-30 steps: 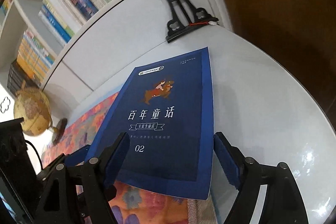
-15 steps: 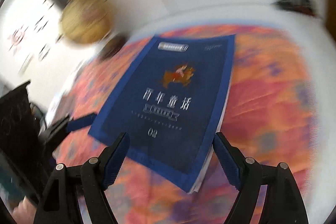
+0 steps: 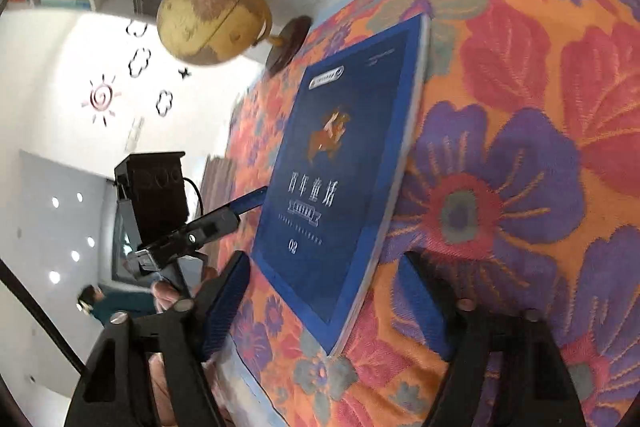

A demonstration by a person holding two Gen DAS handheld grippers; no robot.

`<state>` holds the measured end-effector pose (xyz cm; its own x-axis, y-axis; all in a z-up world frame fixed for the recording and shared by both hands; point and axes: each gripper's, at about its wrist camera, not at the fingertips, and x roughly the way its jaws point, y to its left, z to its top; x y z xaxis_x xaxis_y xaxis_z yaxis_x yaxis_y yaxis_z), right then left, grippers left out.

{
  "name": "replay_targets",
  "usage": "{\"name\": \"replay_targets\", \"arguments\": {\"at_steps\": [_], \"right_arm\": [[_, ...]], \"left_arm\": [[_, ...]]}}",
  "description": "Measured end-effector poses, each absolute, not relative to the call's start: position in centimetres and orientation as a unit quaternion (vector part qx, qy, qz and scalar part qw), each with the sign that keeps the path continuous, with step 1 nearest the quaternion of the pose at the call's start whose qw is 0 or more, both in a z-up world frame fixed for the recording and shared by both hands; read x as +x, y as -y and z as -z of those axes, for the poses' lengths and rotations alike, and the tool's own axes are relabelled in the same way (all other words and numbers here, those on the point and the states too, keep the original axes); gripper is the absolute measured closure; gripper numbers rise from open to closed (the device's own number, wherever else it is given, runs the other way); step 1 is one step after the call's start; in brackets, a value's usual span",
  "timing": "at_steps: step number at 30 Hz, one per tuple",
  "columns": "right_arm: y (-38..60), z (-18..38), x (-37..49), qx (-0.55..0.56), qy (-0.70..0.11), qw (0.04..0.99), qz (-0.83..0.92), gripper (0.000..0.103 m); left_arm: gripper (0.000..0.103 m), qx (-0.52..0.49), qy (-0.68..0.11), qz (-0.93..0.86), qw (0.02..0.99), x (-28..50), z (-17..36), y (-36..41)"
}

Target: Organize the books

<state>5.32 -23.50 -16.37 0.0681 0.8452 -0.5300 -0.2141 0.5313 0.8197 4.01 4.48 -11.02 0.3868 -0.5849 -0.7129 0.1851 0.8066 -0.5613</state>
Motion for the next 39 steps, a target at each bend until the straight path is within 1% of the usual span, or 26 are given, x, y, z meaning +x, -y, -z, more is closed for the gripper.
{"name": "replay_targets", "arguments": {"at_steps": [5, 11, 13, 14, 16, 18, 20, 21, 22, 23, 24, 25, 27, 28, 30, 31, 32, 33, 34, 35, 37, 39], "right_arm": [[22.6, 16.0, 5.2, 0.272, -0.532, 0.707, -0.378, 0.036], [21.3, 15.6, 5.6, 0.256, -0.492, 0.752, -0.357, 0.034], [20.9, 15.5, 5.6, 0.249, -0.478, 0.764, -0.355, 0.031], [20.7, 15.4, 5.6, 0.246, -0.473, 0.767, -0.356, 0.027], [20.5, 15.3, 5.3, 0.240, -0.466, 0.773, -0.357, 0.022], [20.1, 15.2, 5.1, 0.226, -0.460, 0.780, -0.358, 0.022], [20.2, 15.2, 5.1, 0.232, -0.455, 0.780, -0.361, 0.022], [20.4, 15.3, 5.1, 0.237, -0.453, 0.779, -0.362, 0.024], [20.7, 15.3, 5.1, 0.242, -0.453, 0.778, -0.362, 0.025], [20.9, 15.4, 5.1, 0.250, -0.453, 0.776, -0.361, 0.029], [21.3, 15.5, 5.2, 0.264, -0.452, 0.771, -0.363, 0.035], [21.8, 15.7, 5.3, 0.281, -0.451, 0.764, -0.367, 0.036], [22.9, 16.3, 5.6, 0.326, -0.450, 0.741, -0.376, 0.046], [23.1, 16.5, 5.7, 0.338, -0.452, 0.735, -0.376, 0.049], [23.4, 17.1, 6.0, 0.349, -0.459, 0.730, -0.366, 0.065], [23.4, 17.3, 6.0, 0.351, -0.460, 0.735, -0.354, 0.069], [23.4, 17.4, 5.9, 0.353, -0.458, 0.739, -0.345, 0.076], [23.2, 17.4, 5.9, 0.348, -0.457, 0.746, -0.336, 0.079], [22.8, 17.3, 5.8, 0.334, -0.460, 0.752, -0.333, 0.080], [22.4, 17.1, 5.8, 0.319, -0.463, 0.757, -0.333, 0.080], [21.5, 16.8, 5.6, 0.297, -0.466, 0.762, -0.338, 0.080], [21.2, 16.6, 5.5, 0.282, -0.465, 0.769, -0.336, 0.080]], "left_arm": [[0.002, -0.228, -0.488, 0.260, 0.802, 4.6, 11.5, -5.1], [0.002, -0.197, -0.491, 0.256, 0.809, 4.6, 11.3, -4.2], [0.002, -0.195, -0.491, 0.261, 0.808, 4.4, 11.2, -4.5], [0.002, -0.200, -0.491, 0.265, 0.805, 4.5, 11.2, -4.7], [0.002, -0.231, -0.491, 0.273, 0.794, 4.8, 11.5, -5.6], [0.005, -0.254, -0.492, 0.277, 0.785, 5.0, 11.7, -6.3], [0.015, -0.252, -0.495, 0.268, 0.787, 4.9, 11.7, -6.5], [0.017, -0.242, -0.495, 0.260, 0.793, 4.7, 11.6, -6.4], [0.023, -0.235, -0.496, 0.252, 0.797, 4.6, 11.6, -6.3], [0.027, -0.229, -0.496, 0.244, 0.801, 4.6, 11.5, -6.3], [0.028, -0.221, -0.496, 0.240, 0.804, 4.5, 11.5, -6.2], [0.029, -0.219, -0.497, 0.239, 0.805, 4.6, 11.5, -6.2], [0.031, -0.225, -0.497, 0.238, 0.803, 4.6, 11.6, -6.6], [0.032, -0.230, -0.497, 0.240, 0.801, 4.7, 11.6, -6.8], [0.037, -0.244, -0.498, 0.240, 0.797, 4.8, 11.9, -7.4], [0.043, -0.250, -0.499, 0.237, 0.795, 4.9, 12.0, -7.8], [0.055, -0.260, -0.500, 0.233, 0.792, 5.1, 12.3, -8.5], [0.061, -0.271, -0.502, 0.227, 0.789, 5.2, 12.6, -9.0], [0.073, -0.285, -0.505, 0.221, 0.784, 5.3, 13.0, -9.6], [0.081, -0.302, -0.508, 0.218, 0.777, 5.4, 13.4, -10.2], [0.087, -0.324, -0.513, 0.216, 0.765, 5.5, 14.2, -11.1], [0.087, -0.337, -0.514, 0.218, 0.758, 5.5, 14.5, -11.4]]}}
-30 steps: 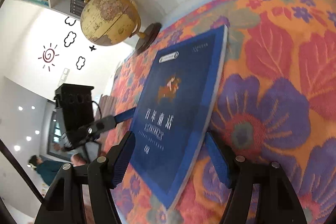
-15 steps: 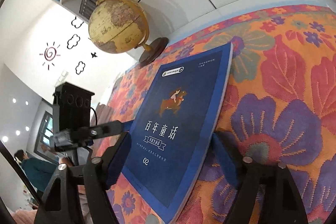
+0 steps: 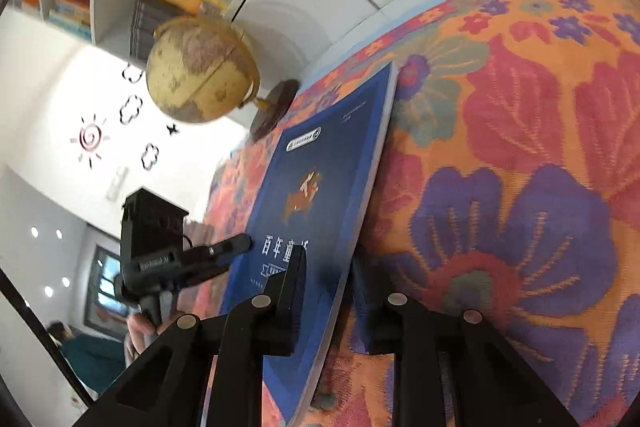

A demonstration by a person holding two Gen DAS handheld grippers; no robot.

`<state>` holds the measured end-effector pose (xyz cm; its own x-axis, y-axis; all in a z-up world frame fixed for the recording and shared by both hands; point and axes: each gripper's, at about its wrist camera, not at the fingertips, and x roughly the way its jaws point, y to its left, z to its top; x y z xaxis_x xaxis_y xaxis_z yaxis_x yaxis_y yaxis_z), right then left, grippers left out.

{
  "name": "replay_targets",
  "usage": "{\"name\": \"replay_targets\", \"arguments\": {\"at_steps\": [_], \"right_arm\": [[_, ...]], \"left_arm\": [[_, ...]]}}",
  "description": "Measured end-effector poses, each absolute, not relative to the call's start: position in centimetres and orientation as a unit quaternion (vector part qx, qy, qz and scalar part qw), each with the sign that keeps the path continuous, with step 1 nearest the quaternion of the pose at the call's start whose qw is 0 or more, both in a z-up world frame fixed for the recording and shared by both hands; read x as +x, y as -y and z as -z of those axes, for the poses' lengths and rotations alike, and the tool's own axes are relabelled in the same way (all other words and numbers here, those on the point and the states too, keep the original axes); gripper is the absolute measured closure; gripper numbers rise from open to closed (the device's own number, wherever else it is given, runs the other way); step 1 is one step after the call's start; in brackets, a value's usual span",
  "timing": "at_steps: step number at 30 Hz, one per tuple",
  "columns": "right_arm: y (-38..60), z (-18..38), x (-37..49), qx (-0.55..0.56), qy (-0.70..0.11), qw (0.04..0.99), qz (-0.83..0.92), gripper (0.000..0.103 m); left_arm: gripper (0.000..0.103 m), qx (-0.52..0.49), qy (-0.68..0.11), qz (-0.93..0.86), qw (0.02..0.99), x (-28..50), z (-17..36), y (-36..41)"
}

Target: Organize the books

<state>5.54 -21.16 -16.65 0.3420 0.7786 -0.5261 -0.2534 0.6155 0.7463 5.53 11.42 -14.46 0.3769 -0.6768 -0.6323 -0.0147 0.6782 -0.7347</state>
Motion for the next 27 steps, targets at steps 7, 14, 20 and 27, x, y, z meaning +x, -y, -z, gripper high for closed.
{"name": "replay_targets", "arguments": {"at_steps": [7, 14, 20, 27], "right_arm": [[21.3, 16.6, 5.4, 0.284, -0.461, 0.776, -0.323, 0.089], [20.3, 15.2, 4.6, 0.235, -0.447, 0.802, -0.319, 0.090], [19.4, 13.7, 3.7, 0.182, -0.428, 0.831, -0.303, 0.090], [18.6, 12.3, 2.6, 0.147, -0.412, 0.848, -0.300, 0.090]], "left_arm": [[0.086, -0.249, -0.507, 0.184, 0.804, 4.8, 12.4, -8.8], [0.086, -0.155, -0.484, 0.164, 0.845, 3.4, 10.6, -6.6], [0.086, -0.145, -0.464, 0.181, 0.855, 2.7, 9.0, -6.3], [0.086, -0.149, -0.467, 0.181, 0.853, 2.4, 8.4, -6.5]]}}
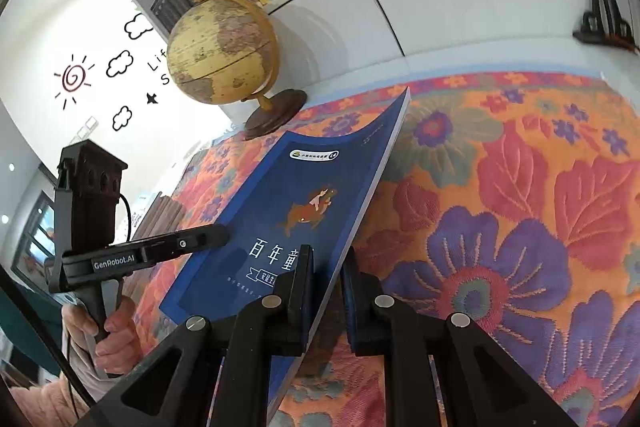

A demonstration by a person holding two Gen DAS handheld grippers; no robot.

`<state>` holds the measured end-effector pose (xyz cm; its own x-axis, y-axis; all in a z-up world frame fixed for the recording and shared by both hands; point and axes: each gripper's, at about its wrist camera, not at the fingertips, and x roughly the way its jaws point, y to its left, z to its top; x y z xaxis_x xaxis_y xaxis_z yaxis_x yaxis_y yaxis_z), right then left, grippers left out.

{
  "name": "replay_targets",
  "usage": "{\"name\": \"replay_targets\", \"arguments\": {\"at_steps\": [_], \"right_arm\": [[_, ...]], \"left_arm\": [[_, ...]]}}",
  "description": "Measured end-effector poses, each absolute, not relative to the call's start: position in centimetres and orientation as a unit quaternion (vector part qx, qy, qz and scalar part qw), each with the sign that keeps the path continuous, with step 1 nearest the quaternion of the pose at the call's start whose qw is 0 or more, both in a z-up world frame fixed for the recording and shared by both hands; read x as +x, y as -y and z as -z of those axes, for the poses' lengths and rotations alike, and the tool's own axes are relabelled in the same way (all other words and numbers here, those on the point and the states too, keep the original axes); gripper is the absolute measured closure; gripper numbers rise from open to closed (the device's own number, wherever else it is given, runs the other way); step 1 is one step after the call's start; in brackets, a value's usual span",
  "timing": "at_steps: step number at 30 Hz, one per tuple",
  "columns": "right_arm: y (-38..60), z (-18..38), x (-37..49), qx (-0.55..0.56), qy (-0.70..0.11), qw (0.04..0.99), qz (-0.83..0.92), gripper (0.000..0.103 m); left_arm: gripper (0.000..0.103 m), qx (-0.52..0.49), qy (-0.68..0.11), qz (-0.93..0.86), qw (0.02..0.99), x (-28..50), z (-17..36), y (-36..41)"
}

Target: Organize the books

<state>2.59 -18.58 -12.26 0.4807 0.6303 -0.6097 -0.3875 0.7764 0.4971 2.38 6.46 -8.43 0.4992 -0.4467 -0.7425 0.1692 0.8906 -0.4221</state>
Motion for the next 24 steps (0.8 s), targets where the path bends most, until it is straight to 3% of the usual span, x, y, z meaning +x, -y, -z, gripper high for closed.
{"name": "replay_targets", "arguments": {"at_steps": [10, 24], "right_arm": [[16.9, 10.6, 0.6, 0.119, -0.395, 0.857, -0.307, 0.090], [10.6, 6.5, -3.1, 0.128, -0.380, 0.854, -0.331, 0.088]], "left_arm": [[0.085, -0.146, -0.439, 0.174, 0.869, 0.2, 5.4, -7.0], [0.085, -0.167, -0.420, 0.156, 0.878, -3.3, 1.5, -13.5]]}}
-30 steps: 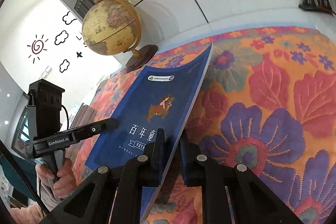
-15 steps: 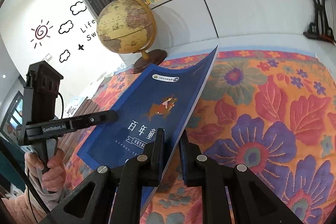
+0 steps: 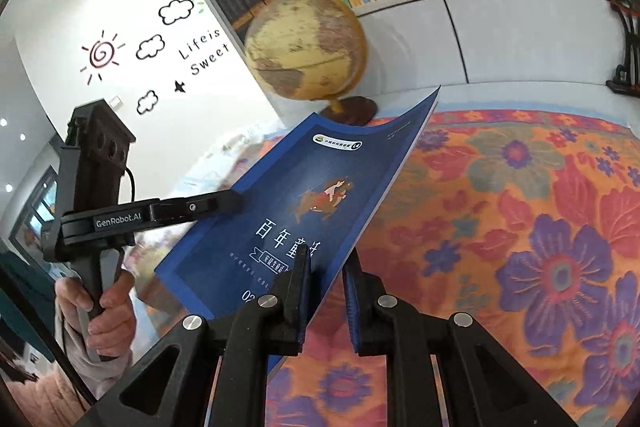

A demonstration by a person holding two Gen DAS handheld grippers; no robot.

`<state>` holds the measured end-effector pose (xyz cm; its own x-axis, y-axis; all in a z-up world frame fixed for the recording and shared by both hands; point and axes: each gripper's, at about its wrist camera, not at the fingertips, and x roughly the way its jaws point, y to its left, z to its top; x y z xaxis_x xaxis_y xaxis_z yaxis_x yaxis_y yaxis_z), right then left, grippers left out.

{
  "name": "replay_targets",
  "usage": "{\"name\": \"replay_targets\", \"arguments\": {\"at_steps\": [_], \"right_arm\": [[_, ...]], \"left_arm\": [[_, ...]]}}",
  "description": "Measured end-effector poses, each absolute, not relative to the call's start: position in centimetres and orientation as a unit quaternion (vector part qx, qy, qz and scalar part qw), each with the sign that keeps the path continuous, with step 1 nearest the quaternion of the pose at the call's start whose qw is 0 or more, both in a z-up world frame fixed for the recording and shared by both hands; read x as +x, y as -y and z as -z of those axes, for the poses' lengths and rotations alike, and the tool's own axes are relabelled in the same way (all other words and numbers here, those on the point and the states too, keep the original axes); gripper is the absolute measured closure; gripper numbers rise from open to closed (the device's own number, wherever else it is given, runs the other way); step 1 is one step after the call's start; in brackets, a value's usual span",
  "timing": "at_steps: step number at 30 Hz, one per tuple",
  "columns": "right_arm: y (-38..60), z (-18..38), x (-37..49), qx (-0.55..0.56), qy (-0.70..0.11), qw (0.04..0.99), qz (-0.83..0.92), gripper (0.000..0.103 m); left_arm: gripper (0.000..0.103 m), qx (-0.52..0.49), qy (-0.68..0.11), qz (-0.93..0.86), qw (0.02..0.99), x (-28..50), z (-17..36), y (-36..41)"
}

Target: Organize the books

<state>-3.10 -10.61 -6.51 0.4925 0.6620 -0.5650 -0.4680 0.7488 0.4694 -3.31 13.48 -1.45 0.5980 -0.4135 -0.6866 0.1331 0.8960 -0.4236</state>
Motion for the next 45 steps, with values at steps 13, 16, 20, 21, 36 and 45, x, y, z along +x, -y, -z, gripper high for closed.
{"name": "replay_targets", "arguments": {"at_steps": [13, 16, 20, 21, 36, 45], "right_arm": [[-0.4, 1.7, -5.0, 0.108, -0.366, 0.851, -0.360, 0.087], [-3.3, 1.2, -5.5, 0.101, -0.363, 0.849, -0.370, 0.087], [-6.9, 1.1, -5.8, 0.099, -0.365, 0.840, -0.388, 0.086], [-7.7, 1.1, -5.9, 0.098, -0.367, 0.838, -0.392, 0.086], [-14.0, 3.0, -5.2, 0.085, -0.394, 0.828, -0.389, 0.086], [-15.8, 4.9, -4.5, 0.065, -0.407, 0.831, -0.374, 0.086]], "left_arm": [[0.081, -0.180, -0.377, 0.119, 0.901, -7.4, -2.8, -23.6], [0.081, -0.179, -0.367, 0.102, 0.907, -8.4, -3.3, -26.1], [0.081, -0.188, -0.356, 0.089, 0.911, -9.4, -3.9, -29.3], [0.081, -0.190, -0.352, 0.086, 0.912, -9.7, -4.0, -30.1], [0.081, -0.215, -0.359, 0.084, 0.904, -9.4, -0.9, -36.1], [0.081, -0.219, -0.393, 0.089, 0.889, -7.9, 2.5, -37.8]]}}
